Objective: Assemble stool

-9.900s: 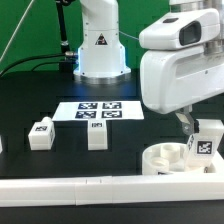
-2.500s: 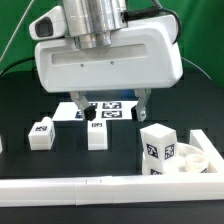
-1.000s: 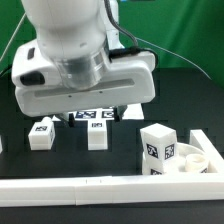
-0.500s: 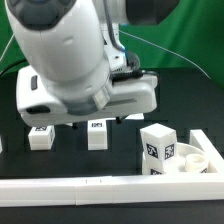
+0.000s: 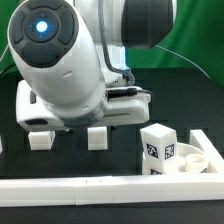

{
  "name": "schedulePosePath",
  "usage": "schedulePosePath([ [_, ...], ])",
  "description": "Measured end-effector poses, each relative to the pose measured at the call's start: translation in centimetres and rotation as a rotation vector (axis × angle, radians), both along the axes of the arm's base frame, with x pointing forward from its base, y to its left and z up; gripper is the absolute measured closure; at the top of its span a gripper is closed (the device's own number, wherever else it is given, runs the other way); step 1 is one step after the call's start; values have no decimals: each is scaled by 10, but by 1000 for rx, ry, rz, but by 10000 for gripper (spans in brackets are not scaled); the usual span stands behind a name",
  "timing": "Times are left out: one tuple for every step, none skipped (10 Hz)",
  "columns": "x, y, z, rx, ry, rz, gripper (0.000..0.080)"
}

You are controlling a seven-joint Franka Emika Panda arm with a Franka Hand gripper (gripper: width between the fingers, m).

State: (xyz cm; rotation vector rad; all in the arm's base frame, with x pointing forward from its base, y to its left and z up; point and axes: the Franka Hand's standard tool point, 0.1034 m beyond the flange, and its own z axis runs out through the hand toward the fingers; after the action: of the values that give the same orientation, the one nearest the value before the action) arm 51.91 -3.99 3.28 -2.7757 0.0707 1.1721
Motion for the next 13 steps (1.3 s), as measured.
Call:
schedulePosePath([
  [-1, 1, -1, 0, 2, 0, 151],
  [-6, 7, -4, 0, 16, 5, 151],
  [-10, 13, -8, 7, 28, 14, 151],
  [-12, 13, -10, 8, 31, 15, 151],
  [-11, 12, -10, 8, 31, 14, 160],
  [-11, 12, -10, 8, 31, 14, 160],
  [-11, 12, -10, 8, 31, 14, 349],
  [-11, 12, -10, 8, 31, 14, 349],
  [-11, 12, -10, 8, 31, 13, 471],
  [-11, 12, -10, 8, 31, 13, 471],
  [-11, 12, -10, 8, 31, 13, 471],
  [-11, 12, -10, 8, 31, 13, 471],
  [-11, 12, -10, 8, 31, 13, 471],
])
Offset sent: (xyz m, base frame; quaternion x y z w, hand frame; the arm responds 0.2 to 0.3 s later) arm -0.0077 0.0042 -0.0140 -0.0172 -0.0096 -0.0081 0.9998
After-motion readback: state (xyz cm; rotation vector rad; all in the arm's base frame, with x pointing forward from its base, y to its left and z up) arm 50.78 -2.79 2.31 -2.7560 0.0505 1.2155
